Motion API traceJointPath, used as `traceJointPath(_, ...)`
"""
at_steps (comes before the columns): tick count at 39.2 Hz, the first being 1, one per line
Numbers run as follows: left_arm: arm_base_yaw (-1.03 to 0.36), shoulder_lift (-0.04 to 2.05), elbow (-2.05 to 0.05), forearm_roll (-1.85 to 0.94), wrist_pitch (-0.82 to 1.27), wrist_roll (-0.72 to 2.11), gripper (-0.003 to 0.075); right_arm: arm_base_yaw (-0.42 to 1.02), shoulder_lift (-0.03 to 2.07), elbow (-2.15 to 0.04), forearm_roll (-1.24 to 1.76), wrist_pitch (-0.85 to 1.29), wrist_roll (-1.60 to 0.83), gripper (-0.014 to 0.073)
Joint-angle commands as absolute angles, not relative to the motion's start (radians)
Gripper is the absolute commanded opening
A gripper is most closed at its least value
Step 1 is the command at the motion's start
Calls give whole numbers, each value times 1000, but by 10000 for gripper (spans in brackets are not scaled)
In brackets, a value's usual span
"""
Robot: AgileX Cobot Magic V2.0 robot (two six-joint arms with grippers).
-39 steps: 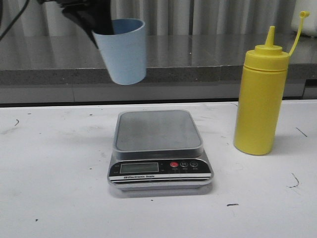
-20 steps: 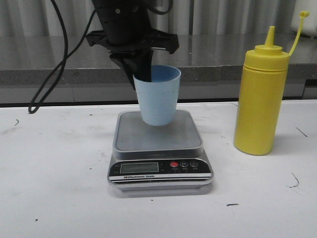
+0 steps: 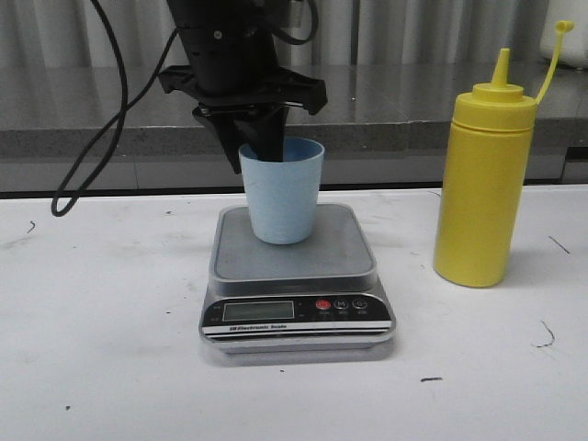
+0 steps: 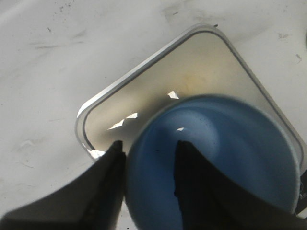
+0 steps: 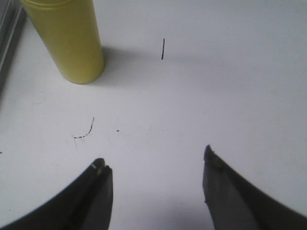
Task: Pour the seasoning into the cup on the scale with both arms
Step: 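Lift the cup with the left gripper and lower it onto the scale, then open the left gripper and withdraw it from the cup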
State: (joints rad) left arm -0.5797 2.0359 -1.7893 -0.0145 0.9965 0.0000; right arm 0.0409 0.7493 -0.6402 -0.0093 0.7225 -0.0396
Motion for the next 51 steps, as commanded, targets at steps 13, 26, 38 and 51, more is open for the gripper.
traceJointPath(13, -584, 1840, -1827, -8, 1074, -9, 358, 32, 750, -666, -17, 659, -46, 442)
traceJointPath(26, -584, 1539, -1786, 118, 1105, -43, 358, 32, 750, -666, -17, 659, -46, 442)
traceJointPath(38, -580, 1185, -1491, 118, 1050, -74, 357, 32, 750, -666, -17, 659, -46, 442)
traceJointPath(51, -580, 674, -1023, 87, 984, -97, 357, 32, 750, -666, -17, 659, -46, 442)
